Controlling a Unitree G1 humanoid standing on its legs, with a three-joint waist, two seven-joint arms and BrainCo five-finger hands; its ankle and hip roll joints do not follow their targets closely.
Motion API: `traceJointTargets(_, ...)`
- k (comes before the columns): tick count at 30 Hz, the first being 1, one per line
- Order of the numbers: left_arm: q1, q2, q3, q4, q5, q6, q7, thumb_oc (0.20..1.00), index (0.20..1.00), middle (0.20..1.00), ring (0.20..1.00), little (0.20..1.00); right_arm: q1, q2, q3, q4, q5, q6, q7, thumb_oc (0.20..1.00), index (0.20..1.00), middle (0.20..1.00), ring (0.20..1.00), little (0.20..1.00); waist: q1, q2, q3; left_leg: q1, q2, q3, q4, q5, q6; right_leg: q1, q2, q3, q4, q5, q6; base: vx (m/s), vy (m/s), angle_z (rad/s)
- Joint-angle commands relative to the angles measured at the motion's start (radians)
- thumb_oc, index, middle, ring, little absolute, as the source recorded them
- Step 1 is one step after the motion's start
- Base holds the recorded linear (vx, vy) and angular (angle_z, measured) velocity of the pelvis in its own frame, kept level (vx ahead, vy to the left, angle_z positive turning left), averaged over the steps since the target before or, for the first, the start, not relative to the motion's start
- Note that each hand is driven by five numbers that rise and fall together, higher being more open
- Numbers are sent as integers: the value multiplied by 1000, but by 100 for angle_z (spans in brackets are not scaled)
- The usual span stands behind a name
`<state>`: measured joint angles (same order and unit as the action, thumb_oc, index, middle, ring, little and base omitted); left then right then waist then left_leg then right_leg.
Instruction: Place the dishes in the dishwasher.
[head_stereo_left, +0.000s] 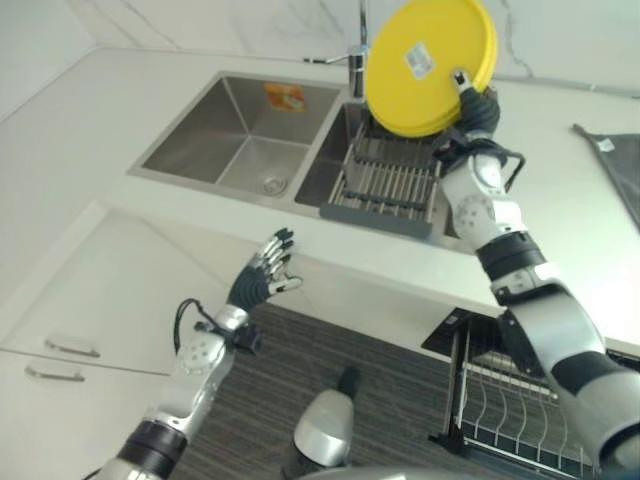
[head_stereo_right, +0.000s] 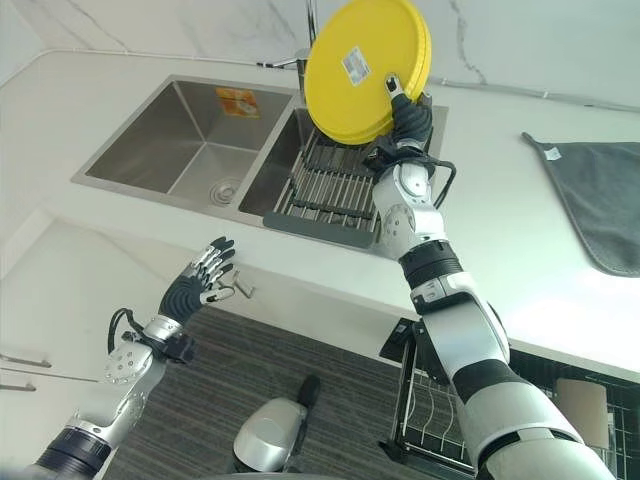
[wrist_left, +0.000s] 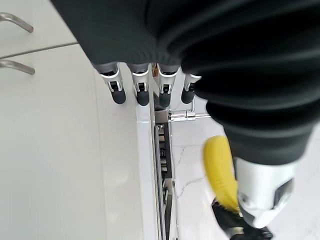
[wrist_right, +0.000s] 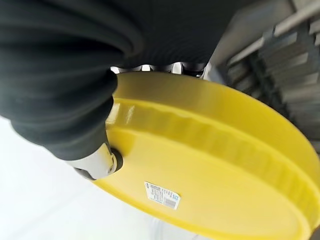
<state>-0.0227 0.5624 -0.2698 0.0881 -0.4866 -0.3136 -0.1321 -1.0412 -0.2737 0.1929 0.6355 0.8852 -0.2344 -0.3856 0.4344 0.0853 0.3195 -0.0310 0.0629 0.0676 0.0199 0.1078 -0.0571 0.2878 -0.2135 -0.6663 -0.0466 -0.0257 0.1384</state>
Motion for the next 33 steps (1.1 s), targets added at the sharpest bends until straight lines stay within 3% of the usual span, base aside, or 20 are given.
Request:
traceJointTargets(1, 21, -20, -85, 3, 61, -7, -22, 1000, 1000, 1000, 1000, 1000, 38, 4, -16, -115, 102, -117, 30, 200, 200, 200, 200, 200, -23, -14, -128, 43, 39, 23, -93, -45, -15, -45, -41, 42, 124, -62, 12, -98, -119, -3)
traceJointTargets(5, -2, -43, -83, 14, 80, 16, -34, 1000, 1000, 1000, 1000, 1000, 110, 47, -12, -234, 208, -119, 27, 200, 200, 200, 200, 200, -76, -22, -143, 77, 57, 63, -95, -61, -21, -62, -16, 81, 99, -57, 6, -145, -165, -18)
traceJointTargets(9, -27, -64, -94, 17, 103, 36, -14, 1000, 1000, 1000, 1000, 1000, 221, 57, 17, -402, 178, -145, 78, 200, 200, 200, 200, 200, -152, -28, -146, 100, 82, 113, -91, -54, -22, -93, 3, 122, 79, -29, -12, -216, -168, -40)
traceJointTargets(11, -46, -85, -91, 28, 113, 40, -17, 1000, 1000, 1000, 1000, 1000, 356, 52, 36, -560, 155, -126, 166, 200, 200, 200, 200, 200, -224, -40, -150, 124, 102, 145, -86, -60, -29, -106, 19, 172, 67, -25, -19, -145, -251, -57)
traceJointTargets(19, -68, -118, -128, 73, 169, 38, -98, 1000, 1000, 1000, 1000, 1000, 619, -50, -62, -710, 170, -123, 342, 200, 200, 200, 200, 200, -422, -59, -167, 150, 176, 276, -17, -79, -65, -157, 65, 311, 33, -1, -42, -95, -155, -99)
traceJointTargets(26, -61, -128, -163, 67, 182, 33, -147, 1000, 1000, 1000, 1000, 1000, 750, -95, -138, -765, 190, -110, 410, 200, 200, 200, 200, 200, -506, -58, -162, 144, 211, 332, 48, -64, -73, -181, 83, 370, 46, -9, -54, -6, -15, -49)
traceJointTargets(27, -62, -138, -185, 58, 203, 40, -199, 1000, 1000, 1000, 1000, 1000, 819, -104, -170, -773, 183, -82, 427, 200, 200, 200, 200, 200, -538, -55, -160, 146, 215, 350, 63, -64, -70, -188, 87, 391, 55, -14, -57, 27, 12, -25)
traceJointTargets(33, -66, -143, -226, 72, 228, 95, -252, 1000, 1000, 1000, 1000, 1000, 903, -106, -180, -728, 154, -25, 497, 200, 200, 200, 200, 200, -581, -46, -158, 156, 204, 380, 69, -79, -59, -200, 79, 408, 66, -17, -51, 34, 40, -22)
